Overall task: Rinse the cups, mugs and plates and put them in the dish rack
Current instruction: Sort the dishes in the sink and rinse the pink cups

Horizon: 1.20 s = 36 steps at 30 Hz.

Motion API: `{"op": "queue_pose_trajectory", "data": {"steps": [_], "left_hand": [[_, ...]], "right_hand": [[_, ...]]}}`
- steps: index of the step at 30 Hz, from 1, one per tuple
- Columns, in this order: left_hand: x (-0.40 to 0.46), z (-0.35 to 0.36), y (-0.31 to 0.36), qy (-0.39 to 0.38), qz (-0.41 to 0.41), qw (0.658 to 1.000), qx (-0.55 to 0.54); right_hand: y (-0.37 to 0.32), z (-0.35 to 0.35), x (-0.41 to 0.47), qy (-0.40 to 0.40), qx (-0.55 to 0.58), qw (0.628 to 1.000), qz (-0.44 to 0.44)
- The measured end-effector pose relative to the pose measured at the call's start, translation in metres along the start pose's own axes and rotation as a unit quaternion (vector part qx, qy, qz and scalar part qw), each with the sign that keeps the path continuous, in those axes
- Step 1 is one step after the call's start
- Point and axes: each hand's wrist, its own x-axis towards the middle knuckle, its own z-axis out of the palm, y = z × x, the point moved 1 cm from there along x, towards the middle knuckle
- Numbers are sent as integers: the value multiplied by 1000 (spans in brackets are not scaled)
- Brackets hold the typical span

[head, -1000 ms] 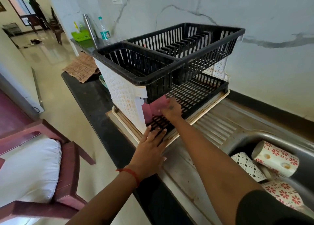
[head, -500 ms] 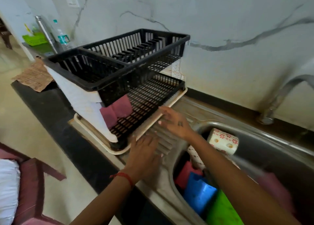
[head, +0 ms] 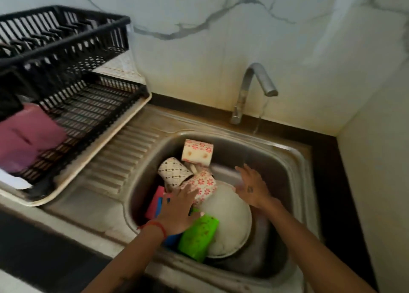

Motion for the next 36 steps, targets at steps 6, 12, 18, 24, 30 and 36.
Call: {"op": "queue_pose_trajectory", "data": {"steps": [6,12,18,24,30,36], "left_hand": [[0,15,1,9,-19,1000,20],[0,18,-2,15,-19,1000,-4],[2,18,-2,31,-21,999,-28],[6,9,12,60,-72,990,-110],[30,-34,49,130,-15,965,-229],[63,-96,76,136,143,866,-460]], "right_hand": [[33,22,20,-96,-130,986,-40],[30,11,29,-87,-152,984,-18],[27,-22,18,-38,-160,986,-17],[20,-53,-3,45,-121,992,8],[0,-80,-31,202,-10,967,-155],[-19,-93,-41,357,14,889,-288]]}}
